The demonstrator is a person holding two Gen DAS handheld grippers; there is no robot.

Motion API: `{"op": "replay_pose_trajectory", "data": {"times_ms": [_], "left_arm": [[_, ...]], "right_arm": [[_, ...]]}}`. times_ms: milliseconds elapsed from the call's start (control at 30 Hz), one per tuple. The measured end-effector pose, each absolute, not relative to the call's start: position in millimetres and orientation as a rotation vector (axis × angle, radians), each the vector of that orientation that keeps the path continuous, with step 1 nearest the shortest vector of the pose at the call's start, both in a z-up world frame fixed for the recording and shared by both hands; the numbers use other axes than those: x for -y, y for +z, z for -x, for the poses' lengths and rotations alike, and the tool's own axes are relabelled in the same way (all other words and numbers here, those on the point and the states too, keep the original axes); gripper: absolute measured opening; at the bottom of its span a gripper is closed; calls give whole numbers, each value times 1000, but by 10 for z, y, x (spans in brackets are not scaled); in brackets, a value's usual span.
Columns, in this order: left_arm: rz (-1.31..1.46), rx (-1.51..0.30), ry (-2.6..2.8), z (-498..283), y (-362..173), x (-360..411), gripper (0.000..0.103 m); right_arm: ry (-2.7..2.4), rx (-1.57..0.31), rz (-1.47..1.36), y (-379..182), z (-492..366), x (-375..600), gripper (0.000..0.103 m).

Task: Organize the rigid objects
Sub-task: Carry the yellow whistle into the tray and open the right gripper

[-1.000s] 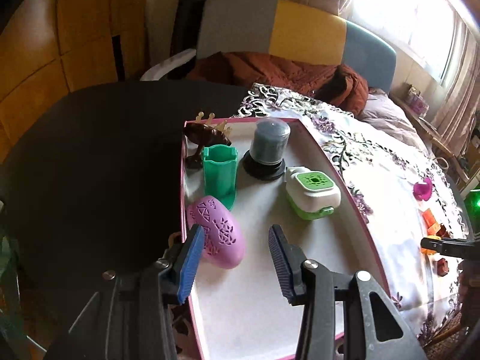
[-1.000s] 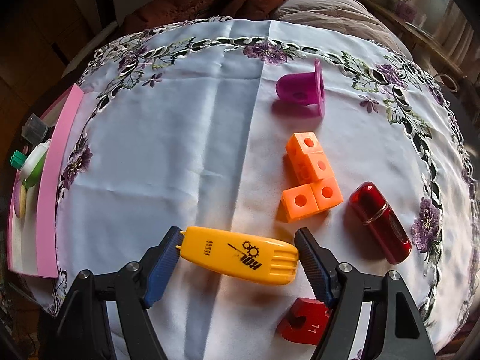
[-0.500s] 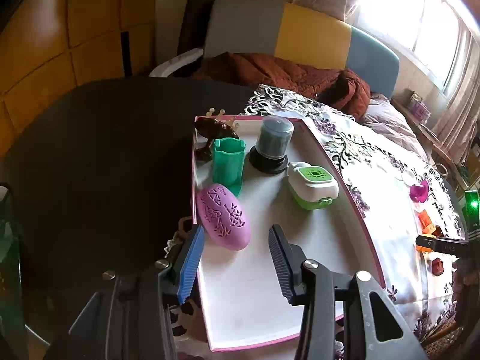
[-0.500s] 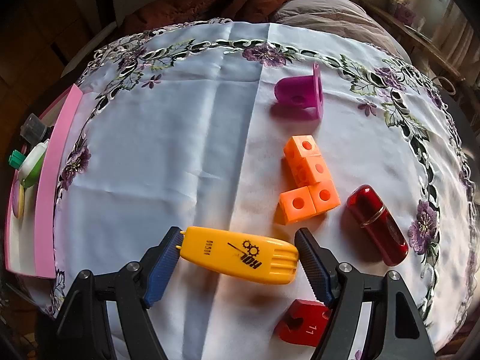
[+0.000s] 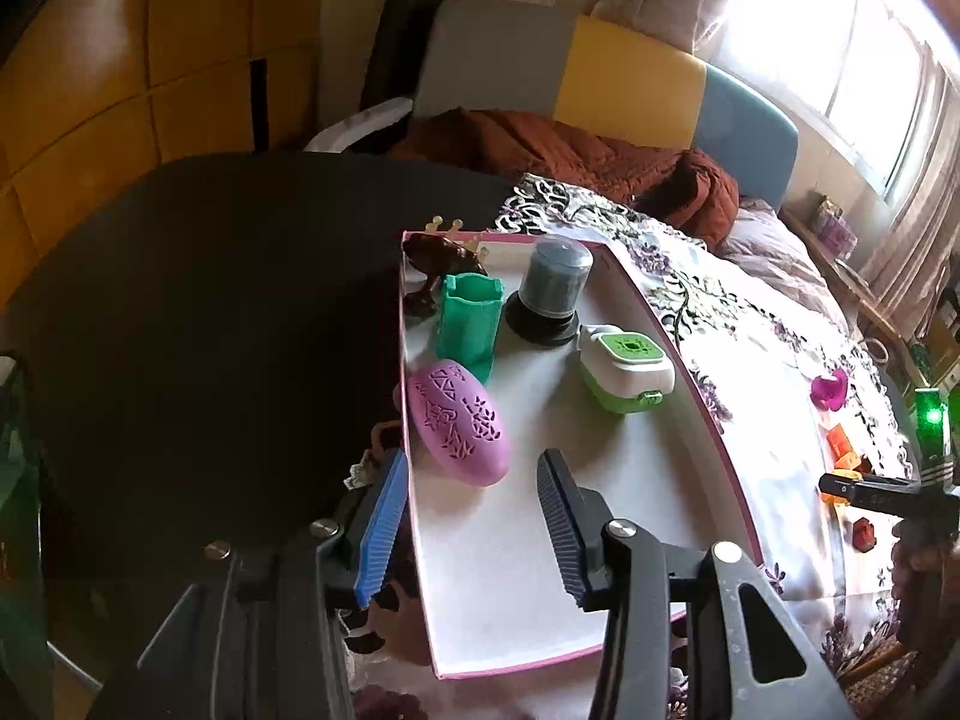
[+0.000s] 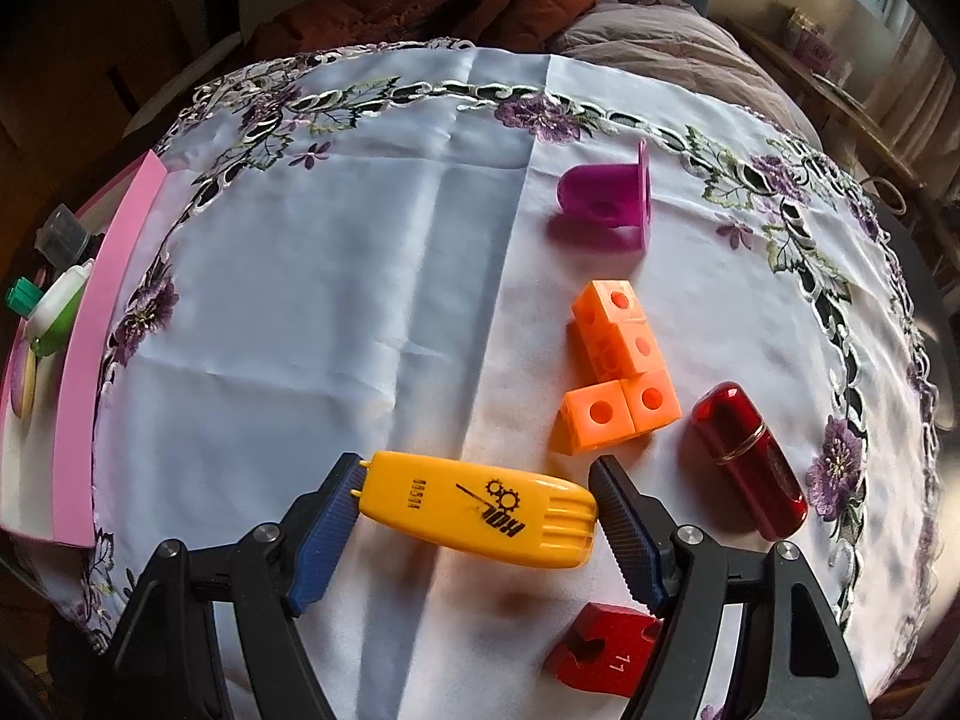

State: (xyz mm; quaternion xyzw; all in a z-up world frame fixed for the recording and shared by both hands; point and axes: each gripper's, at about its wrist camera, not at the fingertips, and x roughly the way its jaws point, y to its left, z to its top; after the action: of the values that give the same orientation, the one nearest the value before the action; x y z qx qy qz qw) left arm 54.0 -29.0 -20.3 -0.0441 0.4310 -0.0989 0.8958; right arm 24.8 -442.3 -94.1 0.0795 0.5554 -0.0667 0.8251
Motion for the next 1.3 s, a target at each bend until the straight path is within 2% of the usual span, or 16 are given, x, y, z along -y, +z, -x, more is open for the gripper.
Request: {"op": "replay_pose_trajectory", "data": {"times_ms": [233,700,1167,1300], "left_arm": [[106,-894,-197,-510,-228,148,45],[161,-881,-143,-499,-234,-178,45],[200,-915,-97,-491,-365,-436,45],[200,-920,-105,-486,-379,-433,45]], "right_arm": [[-77,-1112,-172,-729,-241,4176,76],[337,-960,-51,-81,-517,2563,76],[468,-944,57,-239,-1081,1472,77],[430,-956,109,-334,-1234,1360,84]]}}
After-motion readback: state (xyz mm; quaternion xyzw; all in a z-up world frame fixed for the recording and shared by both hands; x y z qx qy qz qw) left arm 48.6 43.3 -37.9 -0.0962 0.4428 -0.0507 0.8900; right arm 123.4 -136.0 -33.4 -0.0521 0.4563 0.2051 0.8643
